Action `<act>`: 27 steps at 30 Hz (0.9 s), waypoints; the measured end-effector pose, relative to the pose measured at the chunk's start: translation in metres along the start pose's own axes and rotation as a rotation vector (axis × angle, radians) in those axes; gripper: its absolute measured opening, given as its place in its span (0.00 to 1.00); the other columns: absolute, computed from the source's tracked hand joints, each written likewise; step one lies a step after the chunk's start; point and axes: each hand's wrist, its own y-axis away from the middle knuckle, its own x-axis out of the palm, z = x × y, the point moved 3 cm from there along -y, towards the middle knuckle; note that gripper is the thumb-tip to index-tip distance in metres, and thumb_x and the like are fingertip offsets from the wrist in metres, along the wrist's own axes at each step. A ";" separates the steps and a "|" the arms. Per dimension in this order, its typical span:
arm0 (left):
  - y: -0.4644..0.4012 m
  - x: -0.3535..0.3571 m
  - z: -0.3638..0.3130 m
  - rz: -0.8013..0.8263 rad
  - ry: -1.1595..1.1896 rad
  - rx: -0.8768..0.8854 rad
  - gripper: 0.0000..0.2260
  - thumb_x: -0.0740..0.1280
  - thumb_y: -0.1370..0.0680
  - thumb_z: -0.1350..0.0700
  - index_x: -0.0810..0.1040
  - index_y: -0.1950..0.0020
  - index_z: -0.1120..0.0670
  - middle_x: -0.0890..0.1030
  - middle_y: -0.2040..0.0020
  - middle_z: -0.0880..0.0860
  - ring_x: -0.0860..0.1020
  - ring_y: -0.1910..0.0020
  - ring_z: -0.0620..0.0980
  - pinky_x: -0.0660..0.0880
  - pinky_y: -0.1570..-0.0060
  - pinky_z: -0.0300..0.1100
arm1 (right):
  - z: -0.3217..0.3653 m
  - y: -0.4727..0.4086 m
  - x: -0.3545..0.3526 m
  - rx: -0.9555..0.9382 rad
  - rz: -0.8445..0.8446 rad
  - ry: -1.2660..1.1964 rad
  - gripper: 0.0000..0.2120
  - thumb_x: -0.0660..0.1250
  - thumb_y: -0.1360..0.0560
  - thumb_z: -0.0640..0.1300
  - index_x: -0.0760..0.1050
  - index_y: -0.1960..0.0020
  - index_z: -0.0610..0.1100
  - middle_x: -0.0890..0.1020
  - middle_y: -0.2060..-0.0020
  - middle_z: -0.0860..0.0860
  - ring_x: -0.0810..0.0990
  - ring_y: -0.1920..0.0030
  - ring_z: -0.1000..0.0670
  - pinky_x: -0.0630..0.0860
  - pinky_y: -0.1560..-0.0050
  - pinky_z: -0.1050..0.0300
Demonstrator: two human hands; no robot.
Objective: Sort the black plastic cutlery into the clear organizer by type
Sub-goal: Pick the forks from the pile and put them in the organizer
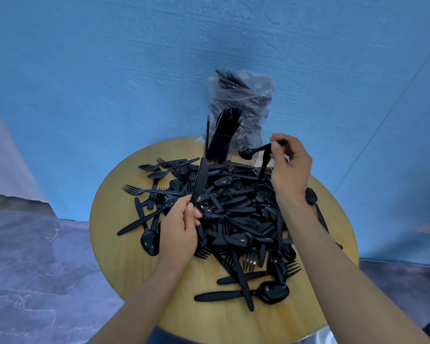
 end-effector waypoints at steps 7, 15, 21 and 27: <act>0.001 0.000 -0.001 0.009 -0.012 -0.025 0.10 0.55 0.18 0.59 0.73 0.51 0.48 0.77 0.63 0.48 0.74 0.62 0.38 0.69 0.61 0.24 | -0.014 0.011 -0.020 0.085 -0.108 -0.110 0.08 0.64 0.23 0.37 0.78 0.52 0.49 0.76 0.63 0.54 0.73 0.59 0.53 0.74 0.53 0.53; 0.002 0.000 -0.002 0.018 -0.031 -0.038 0.09 0.55 0.18 0.59 0.73 0.46 0.48 0.76 0.62 0.46 0.75 0.63 0.37 0.68 0.61 0.23 | -0.026 0.022 -0.053 0.118 -0.064 0.175 0.06 0.64 0.23 0.38 0.78 0.48 0.43 0.80 0.55 0.49 0.77 0.58 0.52 0.75 0.55 0.55; 0.002 -0.001 -0.009 0.035 -0.041 -0.002 0.09 0.54 0.18 0.60 0.72 0.46 0.49 0.76 0.62 0.45 0.75 0.63 0.40 0.68 0.62 0.22 | -0.025 0.029 -0.075 0.060 -0.023 0.354 0.03 0.66 0.24 0.40 0.77 0.54 0.47 0.75 0.55 0.53 0.75 0.58 0.55 0.76 0.50 0.49; -0.004 0.004 -0.026 0.039 -0.008 0.038 0.09 0.54 0.18 0.59 0.73 0.46 0.49 0.76 0.62 0.45 0.74 0.64 0.37 0.67 0.61 0.22 | -0.010 0.029 -0.078 -0.045 0.015 0.339 0.04 0.64 0.22 0.41 0.75 0.55 0.48 0.76 0.59 0.53 0.76 0.56 0.48 0.73 0.55 0.53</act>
